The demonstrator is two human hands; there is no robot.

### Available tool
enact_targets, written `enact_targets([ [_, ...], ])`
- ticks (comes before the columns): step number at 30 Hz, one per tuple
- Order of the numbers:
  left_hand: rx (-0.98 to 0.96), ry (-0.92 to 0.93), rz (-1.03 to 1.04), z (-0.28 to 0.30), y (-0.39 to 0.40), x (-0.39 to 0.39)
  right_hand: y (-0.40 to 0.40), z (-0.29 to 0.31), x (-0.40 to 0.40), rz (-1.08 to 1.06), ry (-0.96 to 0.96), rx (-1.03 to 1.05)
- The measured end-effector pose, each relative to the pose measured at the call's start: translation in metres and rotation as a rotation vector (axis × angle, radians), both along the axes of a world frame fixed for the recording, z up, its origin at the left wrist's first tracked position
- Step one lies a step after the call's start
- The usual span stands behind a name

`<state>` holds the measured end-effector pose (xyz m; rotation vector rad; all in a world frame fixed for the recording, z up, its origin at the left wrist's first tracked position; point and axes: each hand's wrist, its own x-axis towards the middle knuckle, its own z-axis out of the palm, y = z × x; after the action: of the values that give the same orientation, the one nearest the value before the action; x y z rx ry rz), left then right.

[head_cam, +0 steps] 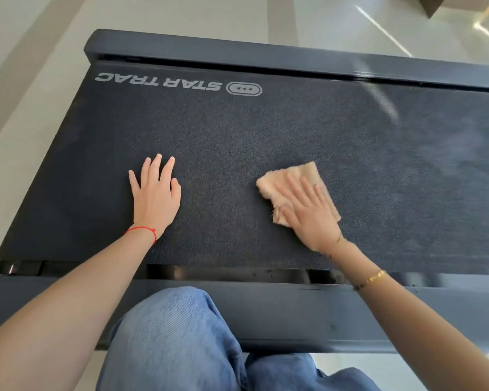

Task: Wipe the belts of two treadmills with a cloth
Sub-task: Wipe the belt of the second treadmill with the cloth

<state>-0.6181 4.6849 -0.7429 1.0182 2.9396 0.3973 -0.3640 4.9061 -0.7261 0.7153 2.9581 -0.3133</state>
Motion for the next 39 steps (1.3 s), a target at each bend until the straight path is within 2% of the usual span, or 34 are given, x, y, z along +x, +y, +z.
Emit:
enact_targets([
  [2,-0.012,0.005,-0.036,0.001,0.002,0.009,0.010,0.003,-0.012,-0.181,-0.007,-0.039],
  [3,-0.021,0.012,-0.068,0.002,0.003,0.014,0.007,0.003,-0.016,-0.206,-0.006,-0.050],
  [4,-0.030,0.015,-0.103,0.002,0.005,0.019,-0.001,0.003,-0.015,-0.180,-0.011,-0.054],
  [9,-0.058,-0.030,-0.147,0.006,0.028,0.041,-0.057,0.002,0.029,0.227,-0.037,-0.027],
  [12,-0.064,-0.061,-0.122,0.006,0.042,0.048,-0.055,0.004,0.052,0.305,-0.031,-0.046],
  [14,-0.059,-0.061,-0.112,0.004,0.049,0.051,-0.038,0.004,0.054,0.224,-0.030,-0.038],
  [18,-0.041,-0.071,-0.130,0.002,0.066,0.060,0.005,0.008,0.032,-0.085,-0.037,-0.047],
  [20,-0.027,-0.087,-0.117,0.002,0.077,0.066,0.007,0.007,0.024,-0.138,-0.038,-0.055],
  [24,0.000,-0.106,-0.014,0.005,0.101,0.066,-0.008,0.002,0.030,0.065,-0.011,-0.029],
  [28,-0.014,-0.104,0.024,0.005,0.119,0.060,0.027,0.002,0.032,0.217,0.003,-0.049],
  [35,-0.003,-0.029,0.051,-0.006,0.126,0.059,0.141,-0.001,-0.058,-0.008,-0.006,-0.041],
  [39,0.002,0.027,0.055,-0.011,0.127,0.057,0.153,-0.004,-0.127,-0.026,-0.010,-0.026],
])
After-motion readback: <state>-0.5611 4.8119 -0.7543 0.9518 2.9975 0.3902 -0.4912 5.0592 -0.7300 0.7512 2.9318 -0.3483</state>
